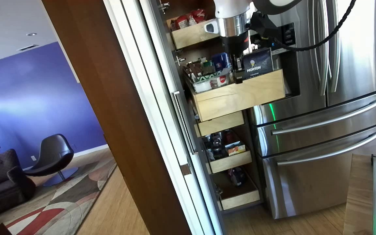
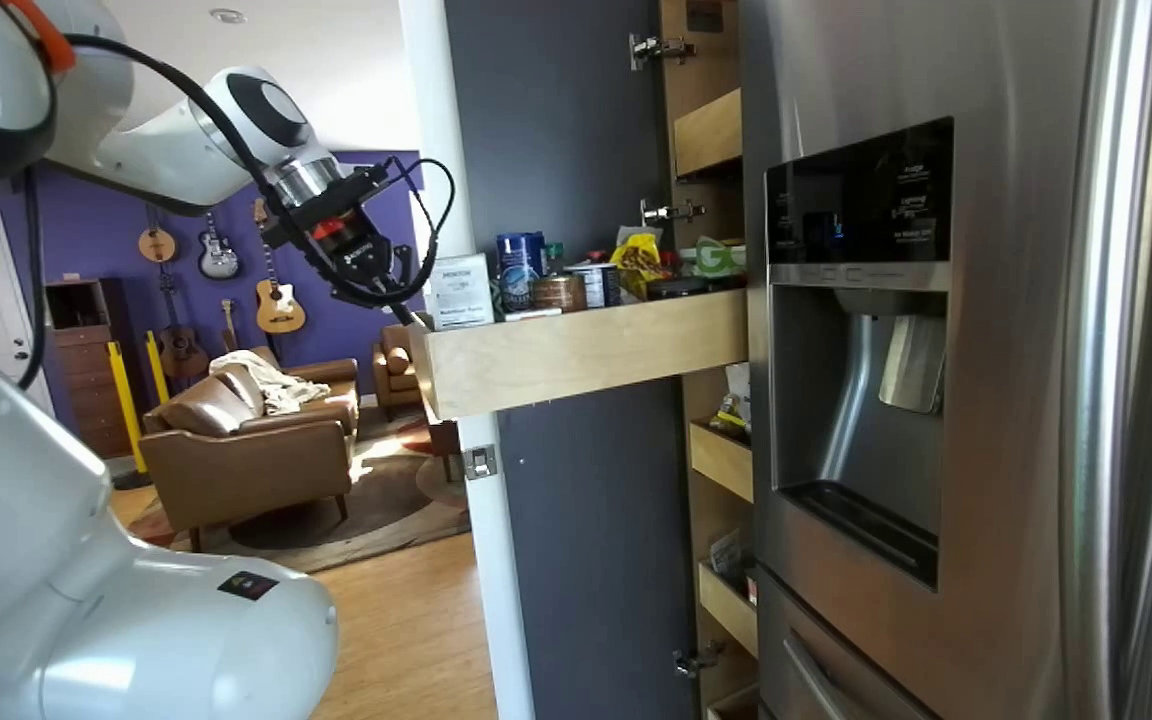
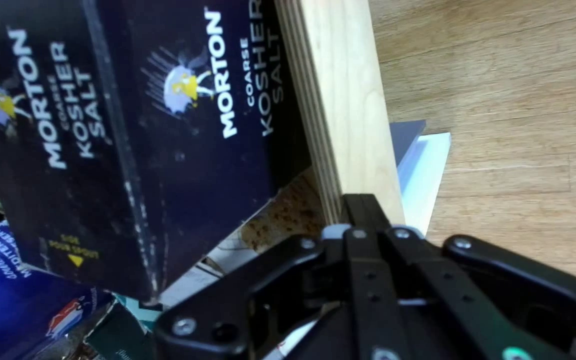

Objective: Move the brown container a bit and then close the open drawer

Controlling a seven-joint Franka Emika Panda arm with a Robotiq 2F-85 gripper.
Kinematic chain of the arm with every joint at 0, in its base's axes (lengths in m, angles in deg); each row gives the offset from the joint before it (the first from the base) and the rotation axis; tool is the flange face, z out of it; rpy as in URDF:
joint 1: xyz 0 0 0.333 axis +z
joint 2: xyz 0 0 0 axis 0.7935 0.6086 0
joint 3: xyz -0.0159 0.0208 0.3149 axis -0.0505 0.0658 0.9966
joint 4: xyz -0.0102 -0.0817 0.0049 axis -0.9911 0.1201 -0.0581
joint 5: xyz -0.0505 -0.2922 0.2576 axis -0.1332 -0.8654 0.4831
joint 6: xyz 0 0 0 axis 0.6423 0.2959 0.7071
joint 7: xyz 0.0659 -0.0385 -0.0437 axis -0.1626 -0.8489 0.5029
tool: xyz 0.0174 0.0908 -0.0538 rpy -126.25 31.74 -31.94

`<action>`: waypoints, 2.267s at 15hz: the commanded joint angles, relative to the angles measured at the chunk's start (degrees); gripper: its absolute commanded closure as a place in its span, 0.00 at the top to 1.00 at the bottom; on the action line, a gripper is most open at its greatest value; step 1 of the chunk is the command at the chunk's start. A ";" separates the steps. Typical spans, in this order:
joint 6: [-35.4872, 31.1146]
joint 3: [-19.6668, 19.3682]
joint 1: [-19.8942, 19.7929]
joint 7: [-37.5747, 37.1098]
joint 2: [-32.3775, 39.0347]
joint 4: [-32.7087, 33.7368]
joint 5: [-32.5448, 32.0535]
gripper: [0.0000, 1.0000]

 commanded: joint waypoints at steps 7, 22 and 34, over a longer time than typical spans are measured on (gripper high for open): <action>-7.87 -1.37 -2.93 -9.66 0.08 -6.95 -9.79 0.00; -22.36 -6.38 -15.42 -33.30 4.57 -12.28 -21.11 0.00; -23.22 -6.69 -15.96 -35.44 7.49 -9.04 -22.30 0.00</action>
